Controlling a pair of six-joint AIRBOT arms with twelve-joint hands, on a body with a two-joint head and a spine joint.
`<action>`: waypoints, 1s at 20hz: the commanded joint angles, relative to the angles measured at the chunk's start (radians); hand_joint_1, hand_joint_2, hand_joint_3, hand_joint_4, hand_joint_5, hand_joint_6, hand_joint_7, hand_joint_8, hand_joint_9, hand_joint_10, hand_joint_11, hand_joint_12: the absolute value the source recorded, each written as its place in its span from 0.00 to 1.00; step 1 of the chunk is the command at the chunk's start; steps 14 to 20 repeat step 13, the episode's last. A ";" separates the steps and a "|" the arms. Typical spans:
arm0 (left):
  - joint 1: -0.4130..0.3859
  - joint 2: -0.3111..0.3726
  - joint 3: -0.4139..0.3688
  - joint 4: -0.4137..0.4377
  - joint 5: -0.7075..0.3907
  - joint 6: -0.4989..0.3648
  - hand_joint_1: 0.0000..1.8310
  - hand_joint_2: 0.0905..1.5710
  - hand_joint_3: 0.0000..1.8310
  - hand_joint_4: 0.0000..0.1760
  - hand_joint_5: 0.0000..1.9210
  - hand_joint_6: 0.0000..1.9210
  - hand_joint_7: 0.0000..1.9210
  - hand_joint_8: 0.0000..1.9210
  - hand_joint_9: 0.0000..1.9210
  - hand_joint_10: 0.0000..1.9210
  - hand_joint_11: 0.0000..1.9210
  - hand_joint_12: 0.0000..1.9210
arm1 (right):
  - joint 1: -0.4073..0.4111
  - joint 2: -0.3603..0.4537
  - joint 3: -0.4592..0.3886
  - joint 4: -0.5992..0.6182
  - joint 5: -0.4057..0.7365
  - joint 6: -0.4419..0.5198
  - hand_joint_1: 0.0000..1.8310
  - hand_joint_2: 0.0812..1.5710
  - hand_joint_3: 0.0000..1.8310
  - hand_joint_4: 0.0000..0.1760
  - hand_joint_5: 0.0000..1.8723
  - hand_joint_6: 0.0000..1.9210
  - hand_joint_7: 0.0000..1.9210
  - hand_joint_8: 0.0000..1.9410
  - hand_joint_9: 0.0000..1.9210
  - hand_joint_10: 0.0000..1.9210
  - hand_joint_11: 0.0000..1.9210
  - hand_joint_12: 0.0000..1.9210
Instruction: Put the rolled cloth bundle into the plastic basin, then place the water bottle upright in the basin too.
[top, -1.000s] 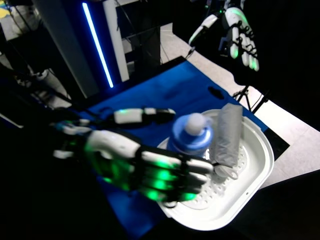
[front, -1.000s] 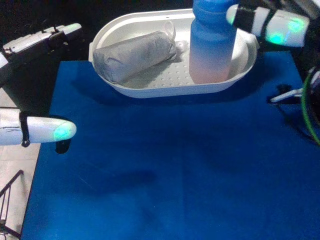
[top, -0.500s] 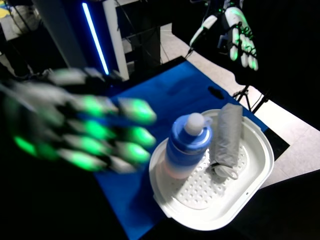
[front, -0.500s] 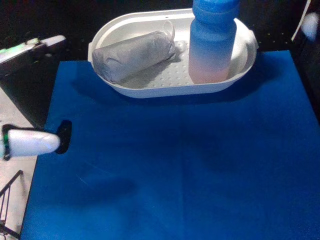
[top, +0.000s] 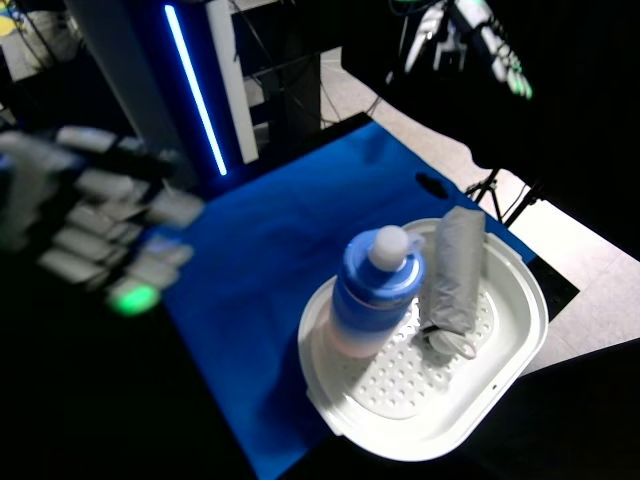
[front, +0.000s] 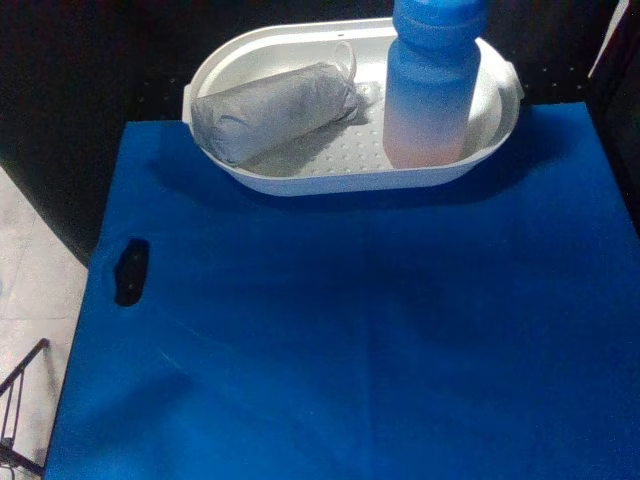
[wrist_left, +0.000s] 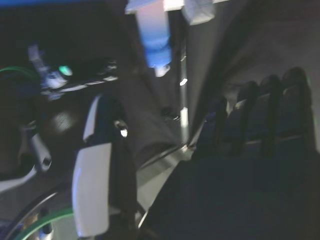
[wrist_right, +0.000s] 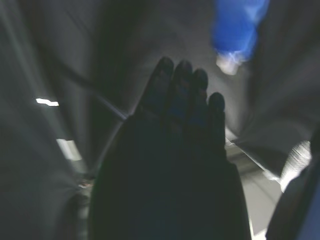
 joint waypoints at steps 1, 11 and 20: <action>-0.004 0.005 -0.010 -0.003 -0.136 -0.001 0.29 0.58 0.00 1.00 0.02 0.00 0.04 0.00 0.01 0.00 0.00 0.00 | -0.064 0.005 -0.021 0.046 0.303 0.007 0.36 0.72 0.01 0.42 0.00 0.00 0.09 0.00 0.05 0.00 0.03 0.02; -0.002 -0.023 -0.035 -0.032 -0.136 0.006 0.26 0.57 0.00 1.00 0.01 0.00 0.04 0.00 0.02 0.00 0.01 0.00 | -0.181 0.017 -0.058 0.129 0.315 0.017 0.37 0.73 0.00 0.48 0.01 0.00 0.10 0.00 0.05 0.00 0.01 0.01; -0.002 -0.022 -0.035 -0.036 -0.136 0.007 0.26 0.57 0.00 0.94 0.01 0.00 0.05 0.00 0.02 0.00 0.01 0.01 | -0.174 0.018 -0.054 0.129 0.315 0.017 0.38 0.74 0.00 0.54 0.01 0.00 0.10 0.00 0.05 0.00 0.01 0.01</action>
